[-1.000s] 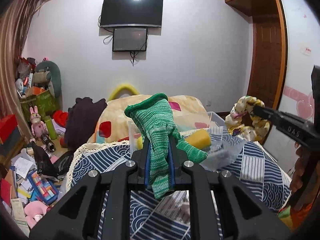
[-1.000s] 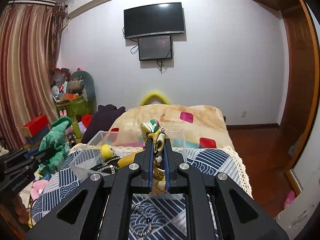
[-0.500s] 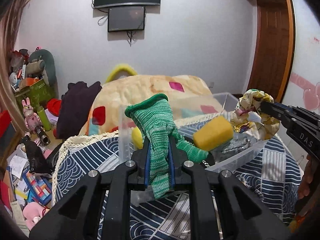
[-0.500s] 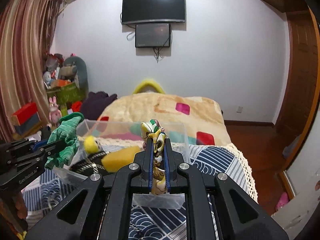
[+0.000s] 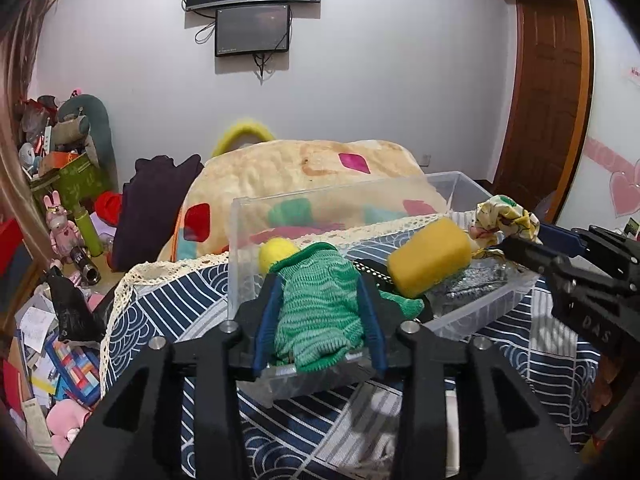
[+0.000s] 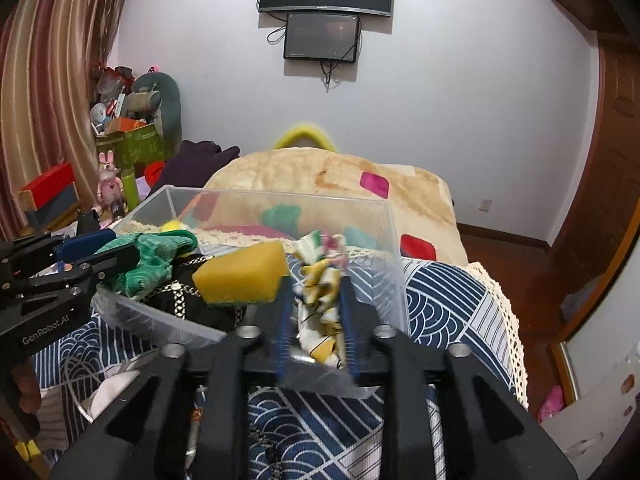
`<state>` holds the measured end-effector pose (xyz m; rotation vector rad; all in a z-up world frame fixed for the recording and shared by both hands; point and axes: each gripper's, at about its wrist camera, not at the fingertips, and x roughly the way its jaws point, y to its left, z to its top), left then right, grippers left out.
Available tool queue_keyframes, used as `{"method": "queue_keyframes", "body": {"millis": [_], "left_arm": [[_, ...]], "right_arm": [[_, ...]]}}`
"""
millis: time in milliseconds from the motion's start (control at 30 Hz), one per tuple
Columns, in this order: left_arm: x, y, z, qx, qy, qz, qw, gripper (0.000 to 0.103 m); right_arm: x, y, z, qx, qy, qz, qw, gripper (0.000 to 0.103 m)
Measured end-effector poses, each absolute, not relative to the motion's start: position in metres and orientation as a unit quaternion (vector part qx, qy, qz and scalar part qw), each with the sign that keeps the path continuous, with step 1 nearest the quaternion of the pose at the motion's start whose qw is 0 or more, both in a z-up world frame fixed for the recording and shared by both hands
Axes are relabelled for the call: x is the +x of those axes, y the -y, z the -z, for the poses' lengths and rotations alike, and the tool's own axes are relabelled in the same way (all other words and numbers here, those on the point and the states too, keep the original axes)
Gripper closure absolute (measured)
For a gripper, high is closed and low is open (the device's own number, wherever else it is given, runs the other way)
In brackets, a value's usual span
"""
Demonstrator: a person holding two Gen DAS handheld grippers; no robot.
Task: Organize soft objects
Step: 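Carry the glove and scrunchie into the clear box and open both tools, then grasp the white drawstring pouch with the left tool while the right tool grasps the beaded bracelet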
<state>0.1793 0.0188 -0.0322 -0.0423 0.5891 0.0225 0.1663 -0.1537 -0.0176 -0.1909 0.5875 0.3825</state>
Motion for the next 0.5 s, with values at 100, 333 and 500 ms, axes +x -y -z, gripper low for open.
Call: {"method": "queue_keyframes", "body": {"millis": [100, 333, 500], "left_arm": [[0.175, -0.017, 0.029, -0.019, -0.289, -0.009, 0.957, 0.058], [0.151, -0.009, 0.013, -0.017, -0.268, 0.001, 0.963, 0.04], [0.133, -0.003, 0.001, -0.026, -0.252, 0.01, 0.967, 0.032]], "right_arm": [[0.158, 0.154, 0.015, -0.097, -0.278, -0.186, 0.937, 0.058], [0.141, 0.16, 0.004, -0.096, -0.263, -0.192, 0.941, 0.047], [0.127, 0.164, -0.004, -0.086, -0.246, -0.2, 0.944, 0.043]]}}
